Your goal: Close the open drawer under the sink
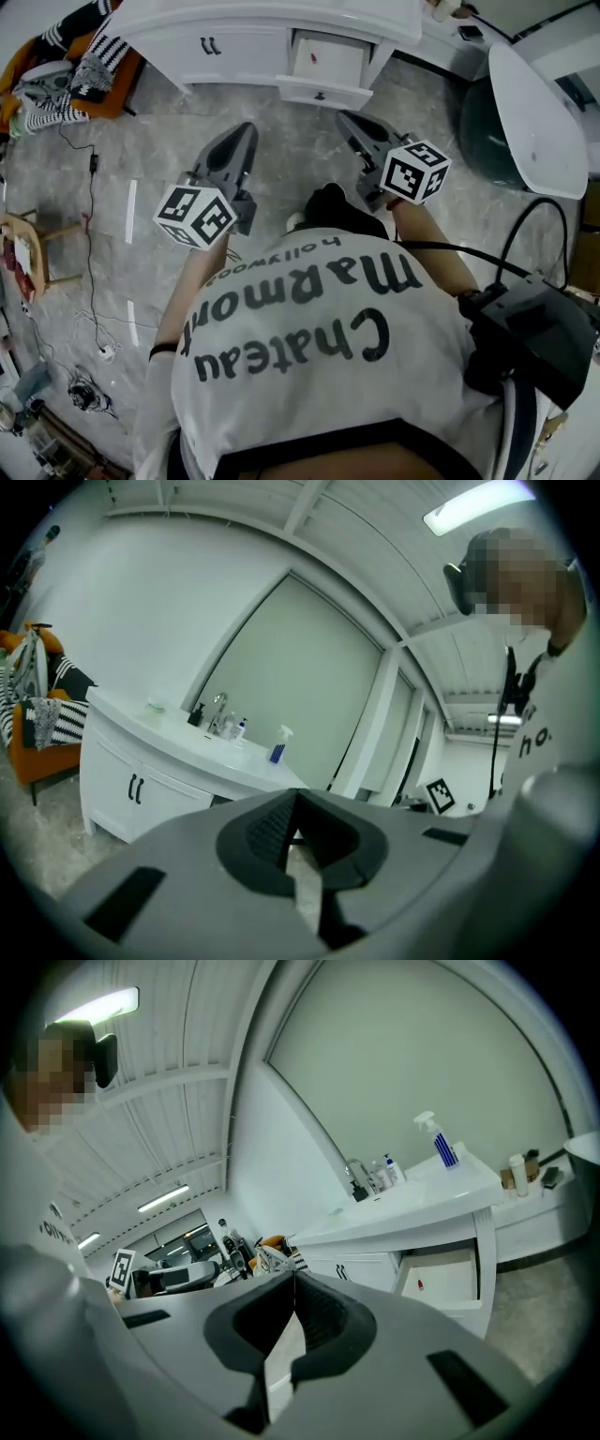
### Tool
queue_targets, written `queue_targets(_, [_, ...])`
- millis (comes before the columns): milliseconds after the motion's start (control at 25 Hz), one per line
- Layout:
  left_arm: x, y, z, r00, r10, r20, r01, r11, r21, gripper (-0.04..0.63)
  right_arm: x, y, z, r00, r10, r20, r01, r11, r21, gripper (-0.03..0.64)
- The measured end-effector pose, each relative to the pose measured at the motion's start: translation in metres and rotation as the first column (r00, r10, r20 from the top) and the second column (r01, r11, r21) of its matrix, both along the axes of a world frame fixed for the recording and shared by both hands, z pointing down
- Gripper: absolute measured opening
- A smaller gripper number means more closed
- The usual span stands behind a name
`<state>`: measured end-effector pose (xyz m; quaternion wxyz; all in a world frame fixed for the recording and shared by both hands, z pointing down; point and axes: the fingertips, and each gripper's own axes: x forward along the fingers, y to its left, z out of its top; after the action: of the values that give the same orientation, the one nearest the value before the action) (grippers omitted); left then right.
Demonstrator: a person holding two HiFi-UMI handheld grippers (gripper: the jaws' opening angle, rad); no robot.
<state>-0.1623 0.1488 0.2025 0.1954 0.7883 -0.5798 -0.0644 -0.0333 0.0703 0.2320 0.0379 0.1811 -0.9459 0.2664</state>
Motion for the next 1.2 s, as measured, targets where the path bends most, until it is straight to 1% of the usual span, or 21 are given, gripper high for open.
queue_targets(80, [0.004,-0.009,0.011,0.999,0.033,0.023,-0.033,0.999,0.008,0.009,-0.004,-0.009,0.01,0.999,0.032,0.005,-0.032,0.999,-0.023,0.012])
queue_targets(160, [0.002,-0.014,0.026,0.999,0.043,0.031,-0.044,0.999,0.013,0.009,-0.008,-0.019,0.024,0.998,0.059,0.014,-0.058,0.997,-0.047,0.012])
queue_targets(360, [-0.009,-0.017,0.061,0.998,0.052,0.026,-0.051,0.998,-0.043,0.009,-0.02,-0.037,0.068,0.995,0.091,0.027,-0.088,0.991,-0.103,0.012])
queue_targets(520, [-0.015,-0.029,0.09,0.995,0.089,0.034,-0.085,0.992,-0.09,0.009,-0.036,-0.054,0.113,0.995,0.098,-0.016,-0.1,0.986,-0.135,0.012])
queue_targets(720, [-0.026,-0.065,0.131,0.992,0.112,0.059,-0.103,0.984,-0.145,0.009,-0.05,-0.089,0.166,0.99,0.117,-0.073,-0.128,0.979,-0.162,0.012])
queue_targets(920, [-0.032,-0.095,0.172,0.993,0.107,0.054,-0.094,0.975,-0.2,0.009,-0.058,-0.116,0.205,0.985,0.146,-0.09,-0.161,0.966,-0.204,0.012])
queue_targets(1040, [-0.025,-0.114,0.199,0.99,0.118,0.073,-0.098,0.967,-0.234,0.009,-0.053,-0.128,0.219,0.98,0.166,-0.108,-0.185,0.96,-0.211,0.013])
queue_targets(1200, [-0.011,-0.147,0.241,0.989,0.123,0.077,-0.099,0.959,-0.267,0.009,-0.038,-0.14,0.242,0.972,0.201,-0.12,-0.225,0.943,-0.246,0.012])
